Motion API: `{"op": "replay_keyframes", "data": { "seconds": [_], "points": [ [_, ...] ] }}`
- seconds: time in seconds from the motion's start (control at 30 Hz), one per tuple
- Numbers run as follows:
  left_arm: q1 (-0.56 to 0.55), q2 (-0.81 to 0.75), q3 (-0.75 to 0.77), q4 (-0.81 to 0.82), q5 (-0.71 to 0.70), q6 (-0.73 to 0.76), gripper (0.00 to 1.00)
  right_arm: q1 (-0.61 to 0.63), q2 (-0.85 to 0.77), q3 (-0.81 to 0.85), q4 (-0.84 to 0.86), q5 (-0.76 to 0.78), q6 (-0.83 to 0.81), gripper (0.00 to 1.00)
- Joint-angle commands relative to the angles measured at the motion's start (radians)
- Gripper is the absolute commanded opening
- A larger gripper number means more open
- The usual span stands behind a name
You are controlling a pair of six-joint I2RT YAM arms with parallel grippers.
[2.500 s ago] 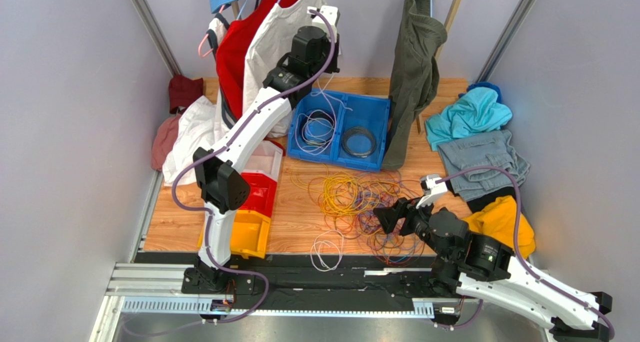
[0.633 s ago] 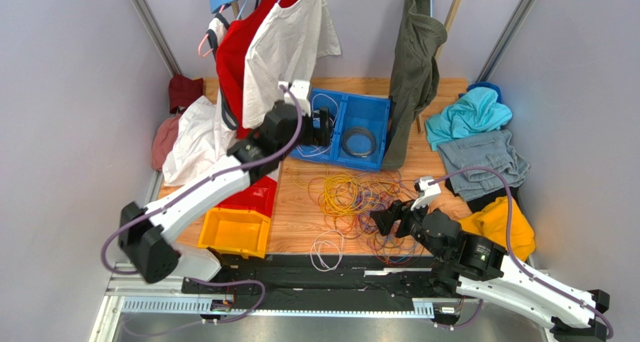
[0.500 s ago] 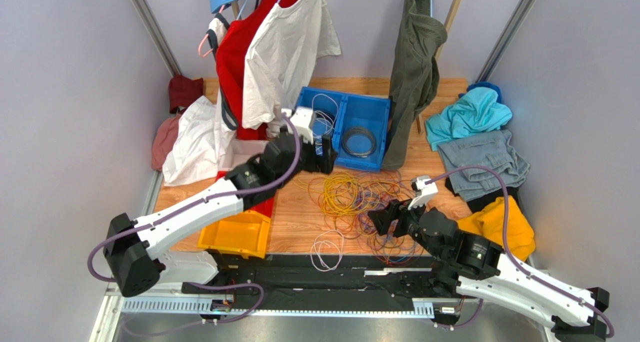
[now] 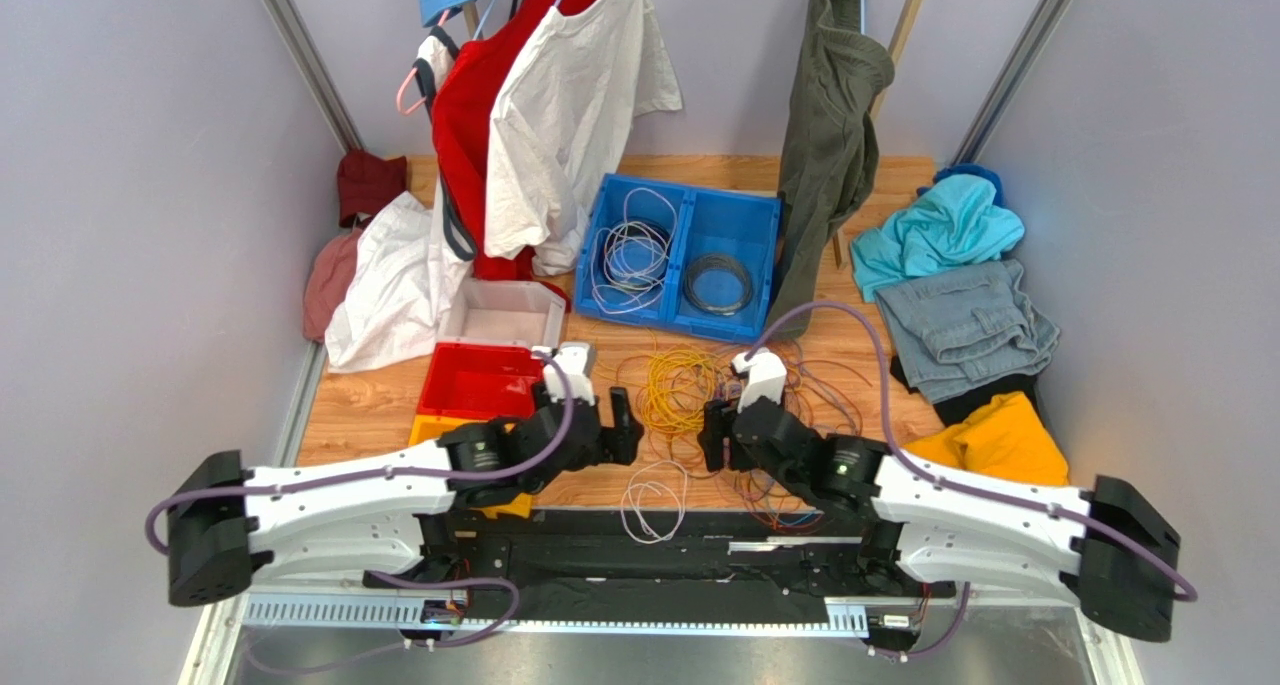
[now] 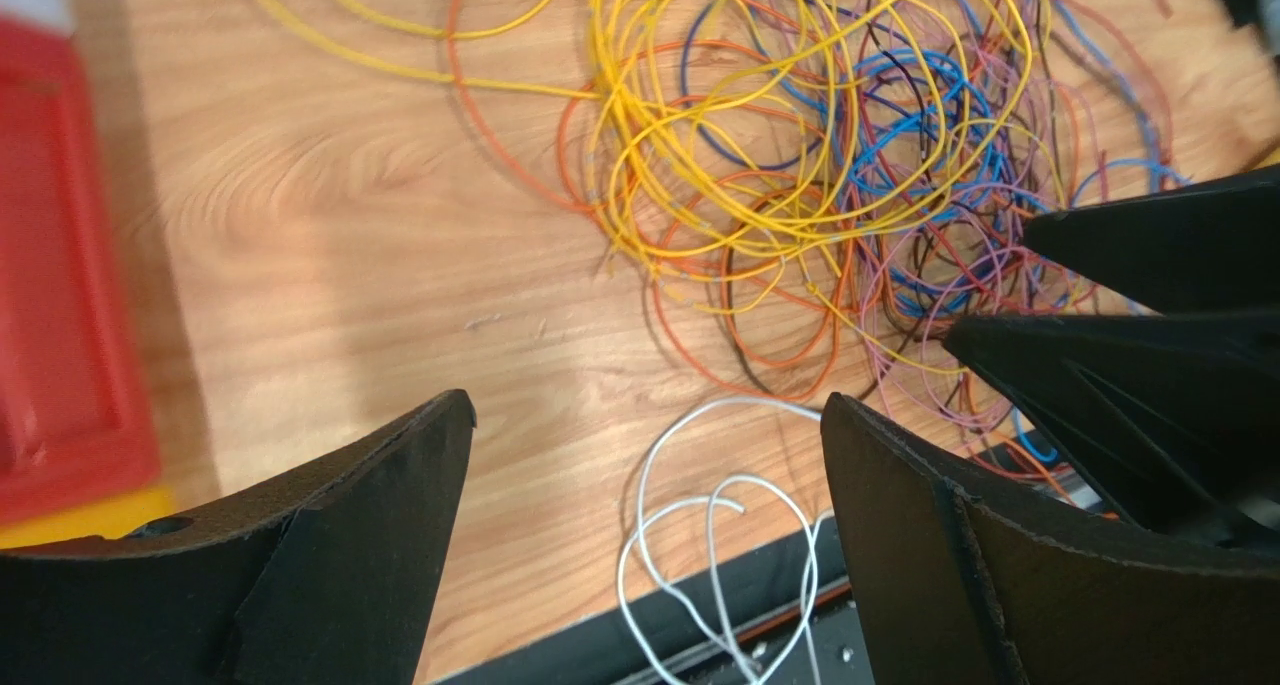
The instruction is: Untangle the cables
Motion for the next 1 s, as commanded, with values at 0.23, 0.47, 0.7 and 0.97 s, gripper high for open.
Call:
{"op": "replay_keyframes", "data": {
  "seconds": [0.23, 0.47, 0.7, 0.97],
  "points": [
    [-0.012, -0.29, -0.194, 0.002, 0.035, -0.162, 0.92, 0.001, 0.299, 0.187, 0.027, 0.165, -0.013, 0.71],
    [-0.013, -0.321, -0.21, -0.005, 0.047, -0.159, 0.92, -0.05, 0.472, 0.265, 0.023, 0.149, -0.027, 0.73],
    [-0.013, -0.362, -0.225, -0.022, 0.05, -0.169, 0.92, -0.053, 0.632, 0.371, -0.002, 0.098, -0.024, 0.34],
    [-0.013, -0.463, -0.205, -0.08, -0.01, -0.142, 0.92, -0.009, 0.401, 0.514, -0.072, 0.083, -0.113, 0.0]
  ]
}}
